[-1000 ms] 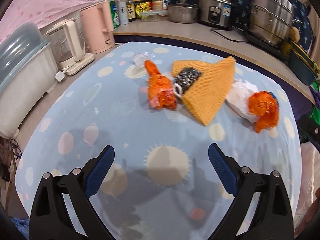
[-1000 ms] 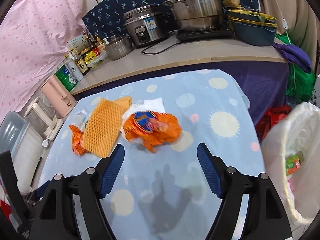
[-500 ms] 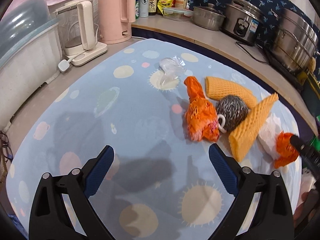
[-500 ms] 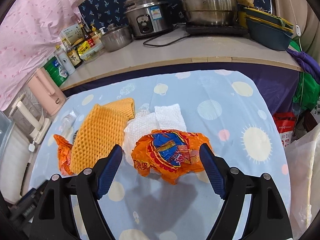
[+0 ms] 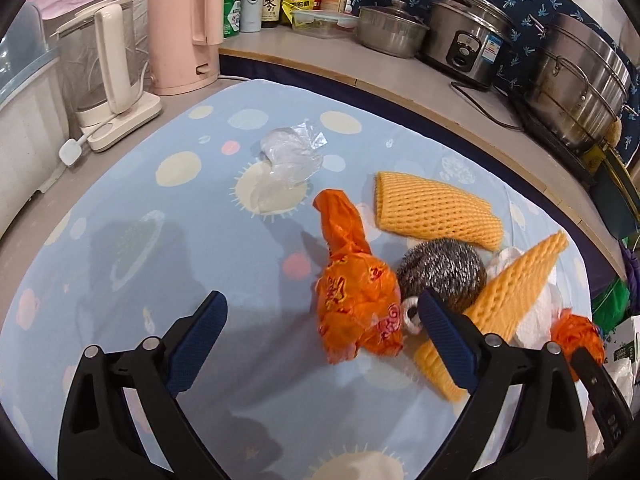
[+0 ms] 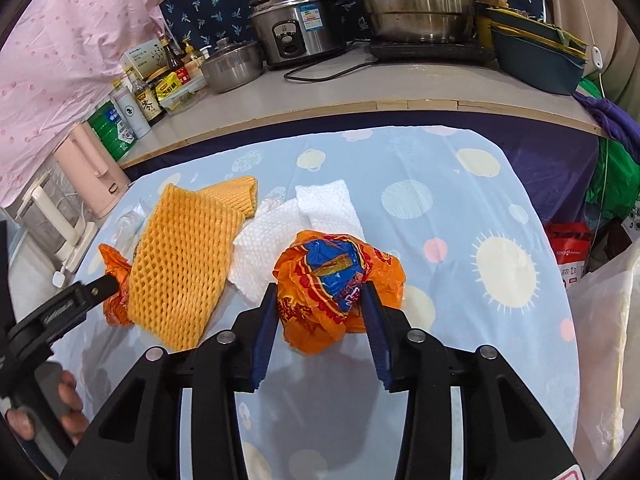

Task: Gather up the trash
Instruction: 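Grasp the orange snack bag with the right tool while the left tool grasps the orange printed bag, then carry the snack bag and orange printed bag over the white bin with both tools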

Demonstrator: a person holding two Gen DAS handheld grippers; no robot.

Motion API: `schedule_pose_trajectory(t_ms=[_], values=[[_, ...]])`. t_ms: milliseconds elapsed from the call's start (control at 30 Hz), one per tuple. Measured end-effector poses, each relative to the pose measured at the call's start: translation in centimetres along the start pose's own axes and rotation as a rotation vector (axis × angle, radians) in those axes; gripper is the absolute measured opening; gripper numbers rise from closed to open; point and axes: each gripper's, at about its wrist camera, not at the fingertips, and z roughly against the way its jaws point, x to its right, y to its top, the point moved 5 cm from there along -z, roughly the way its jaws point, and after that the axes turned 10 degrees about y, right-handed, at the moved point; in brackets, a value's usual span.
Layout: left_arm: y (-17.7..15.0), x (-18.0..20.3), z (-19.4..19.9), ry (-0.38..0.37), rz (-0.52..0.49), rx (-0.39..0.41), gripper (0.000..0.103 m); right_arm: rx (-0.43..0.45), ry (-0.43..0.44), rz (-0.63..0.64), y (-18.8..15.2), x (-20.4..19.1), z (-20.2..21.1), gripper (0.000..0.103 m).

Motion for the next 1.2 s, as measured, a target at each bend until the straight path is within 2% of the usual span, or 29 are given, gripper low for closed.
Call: schedule_pose_trajectory(t_ms=[33, 100, 233, 267, 300, 567, 867, 1033, 1200], values=[[0.0, 0.1, -0.2, -0.003, -0.001, -0.003, 0.083, 0.006, 0.004, -0.005, 0.0, 0.2, 0.4, 0.039], [0.0, 0.4, -0.6, -0.020, -0.007, -0.021, 0.068, 0.017, 0.011, -0.014, -0.1, 0.4, 1.1, 0.039], [-0.5, 0.9, -0.8, -0.059, -0.008, -0.045, 0.051, 0.035, 0.031, -0.034, -0.2, 0.9, 2.6, 0.039], [-0.6, 1.0, -0.6, -0.064, -0.012, -0.042, 0.042, 0.040, 0.033, -0.036, -0.3, 1.0, 2.9, 0.039], [-0.7, 1.2, -0.4, -0.070, -0.018, -0.039, 0.039, 0.042, 0.036, -0.037, -0.3, 1.0, 3.2, 0.039], [-2.7, 1.7, 2.2, -0.084, -0.053, -0.027, 0.032, 0.063, 0.065, -0.068, -1.4, 2.2, 6.0, 0.039], [-6.9, 1.5, 7.3, -0.126, -0.061, -0.020, 0.032, 0.088, 0.095, -0.084, -3.5, 3.6, 10.4, 0.040], [-9.5, 2.4, 10.2, -0.148, -0.094, -0.018, 0.032, 0.083, 0.097, -0.098, -5.3, 4.9, 12.1, 0.046], [-11.9, 4.2, 12.3, -0.174, -0.151, -0.028, 0.032, 0.054, 0.094, -0.132, -7.7, 6.7, 12.8, 0.047]])
